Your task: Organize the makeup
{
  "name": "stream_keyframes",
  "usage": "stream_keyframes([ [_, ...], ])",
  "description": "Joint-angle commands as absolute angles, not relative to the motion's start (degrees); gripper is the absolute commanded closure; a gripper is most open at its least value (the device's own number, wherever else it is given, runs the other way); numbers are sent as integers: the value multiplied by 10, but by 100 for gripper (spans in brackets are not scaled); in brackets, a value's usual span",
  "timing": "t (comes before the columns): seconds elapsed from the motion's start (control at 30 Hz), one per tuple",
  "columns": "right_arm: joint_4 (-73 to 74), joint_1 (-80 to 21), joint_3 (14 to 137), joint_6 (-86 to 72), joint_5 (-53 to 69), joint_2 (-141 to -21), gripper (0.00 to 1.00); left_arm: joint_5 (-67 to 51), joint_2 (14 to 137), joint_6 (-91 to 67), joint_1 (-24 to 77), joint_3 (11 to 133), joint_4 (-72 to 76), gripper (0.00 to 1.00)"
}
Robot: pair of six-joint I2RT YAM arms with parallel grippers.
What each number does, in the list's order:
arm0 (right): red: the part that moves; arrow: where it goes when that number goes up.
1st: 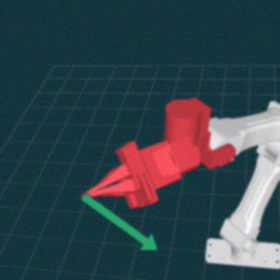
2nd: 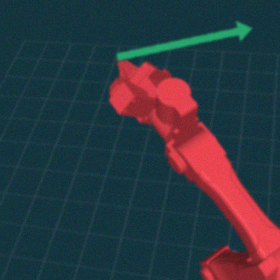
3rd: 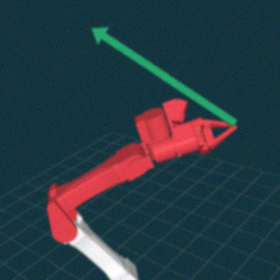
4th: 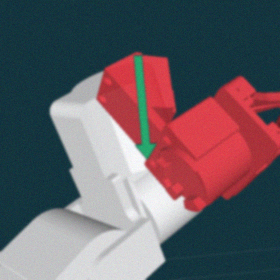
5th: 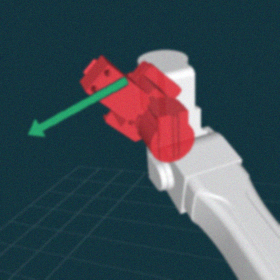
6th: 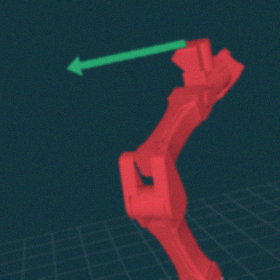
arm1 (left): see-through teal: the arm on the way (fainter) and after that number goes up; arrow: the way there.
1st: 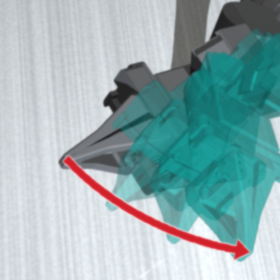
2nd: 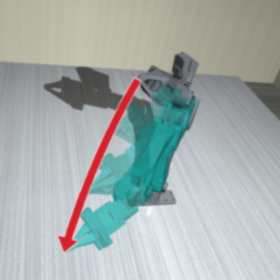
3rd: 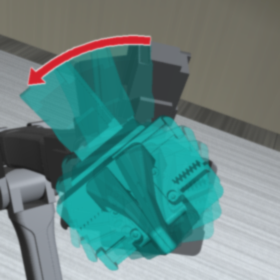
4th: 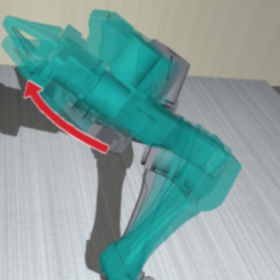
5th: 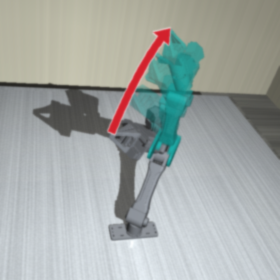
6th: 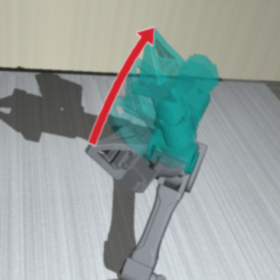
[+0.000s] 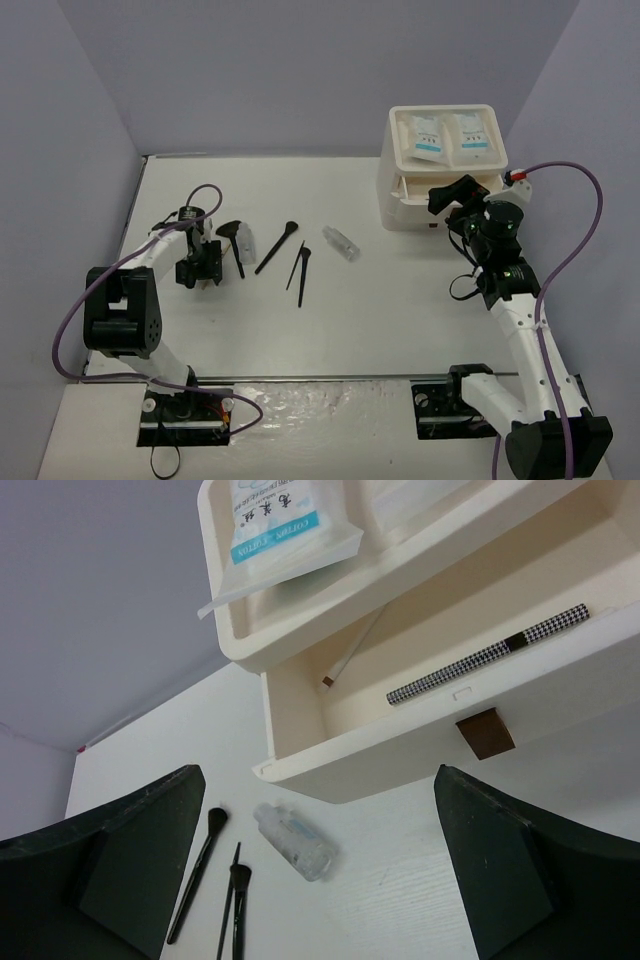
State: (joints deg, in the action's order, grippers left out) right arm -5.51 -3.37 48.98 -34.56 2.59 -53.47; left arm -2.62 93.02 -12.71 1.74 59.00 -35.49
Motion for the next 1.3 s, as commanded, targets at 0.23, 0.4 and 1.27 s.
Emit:
stream_keyframes([
  [0.23, -107, -46, 485, -330, 18, -515, 4, -53, 931, -107, 12, 584, -306, 47],
  [0.4, -108, -47, 484, -330, 17, -513, 4, -60, 942, -108, 13, 586, -311, 48],
  [1.27, -107, -53, 486, -337, 18, -507, 4, -46, 953, -139, 72, 584, -336, 70],
])
